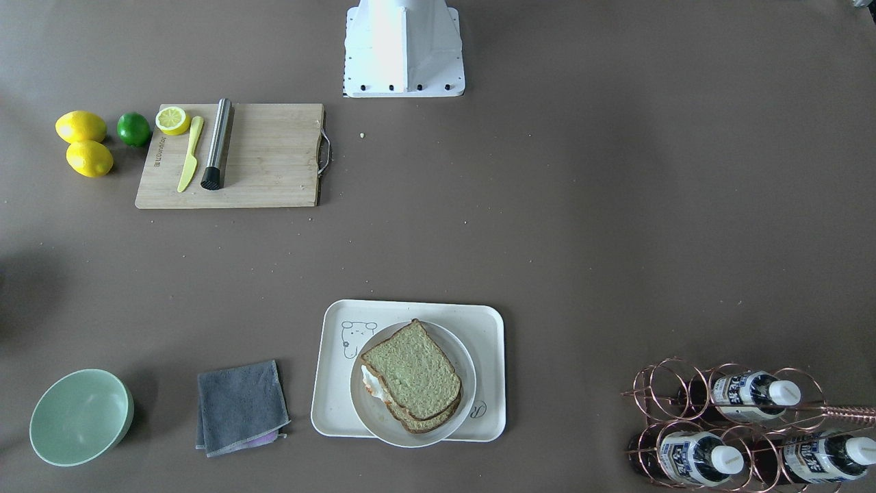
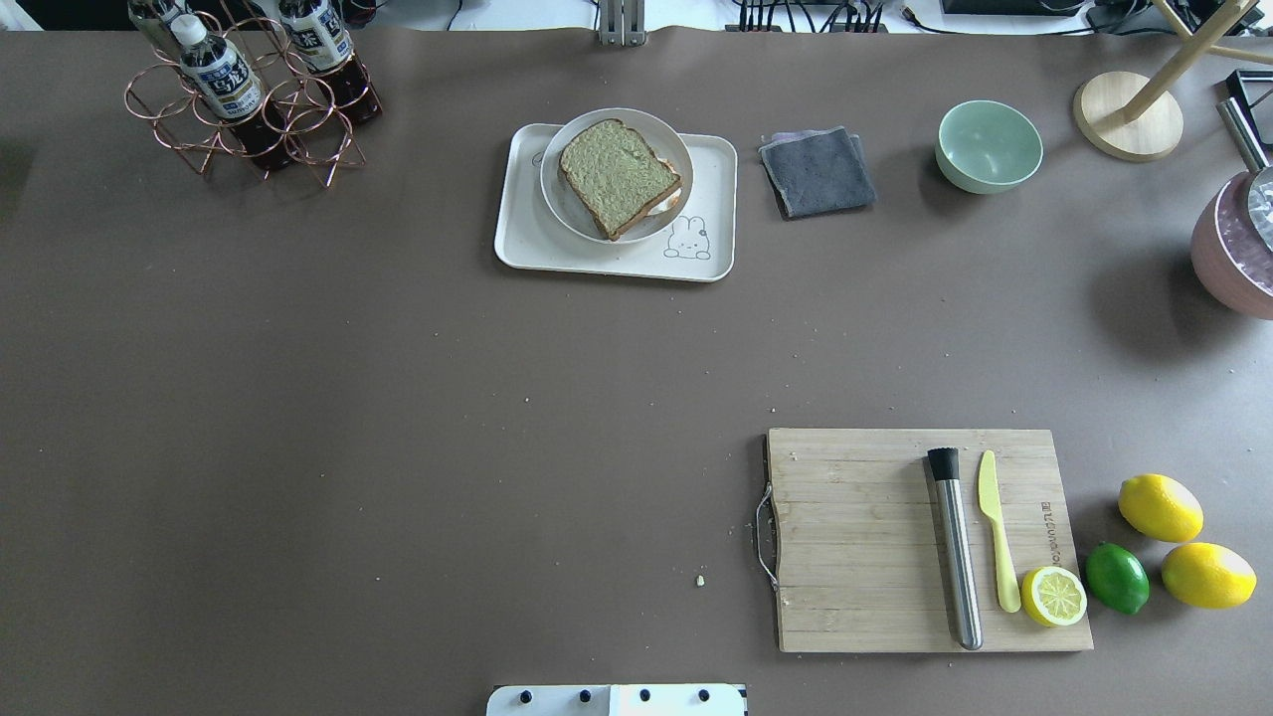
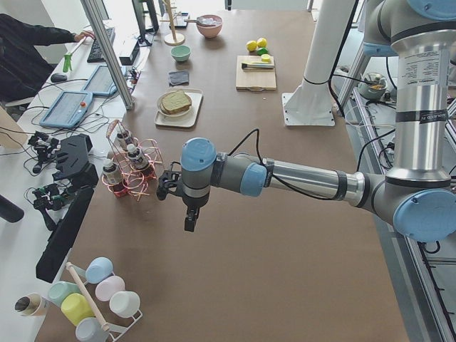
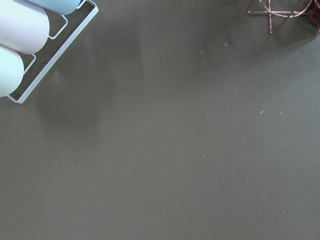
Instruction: Make sandwich and place on tray
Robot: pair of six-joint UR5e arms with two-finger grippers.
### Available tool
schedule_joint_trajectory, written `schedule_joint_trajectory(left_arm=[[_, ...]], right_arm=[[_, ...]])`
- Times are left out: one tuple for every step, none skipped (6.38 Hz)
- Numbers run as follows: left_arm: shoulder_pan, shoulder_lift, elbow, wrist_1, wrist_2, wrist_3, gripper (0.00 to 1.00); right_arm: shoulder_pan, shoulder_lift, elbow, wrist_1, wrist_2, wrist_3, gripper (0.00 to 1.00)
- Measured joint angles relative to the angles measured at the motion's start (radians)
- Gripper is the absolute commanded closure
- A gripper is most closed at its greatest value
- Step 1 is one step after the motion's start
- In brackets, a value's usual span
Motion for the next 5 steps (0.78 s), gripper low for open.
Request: schedule_joint_trajectory(left_arm=[[0.001,-0.006,0.0,0.0,0.0,0.001,0.03],[0.004,-0.01,-0.002,-0.001,0.0,0.002,0.03],[0.006,-0.019,-0.004,-0.004,0.0,0.001,0.03],[0.01,-0.034,-0.002,-0.011,0.0,-0.002,0.03],[0.015,-0.044,0.0,-0.016,0.002,-0.003,0.03]], right_arm=[[0.0,0.001,-0.001,0.0,0.0,0.0,0.0],[-0.001,0.002,-0.003,0.0,0.0,0.0,0.0],[0.0,0.002,-0.005,-0.001,0.0,-0.002,0.0],[0.0,0.003,-0.008,-0.001,-0.001,-0.004,0.0],[-0.001,0.002,-0.012,-0.001,-0.003,-0.007,0.0]])
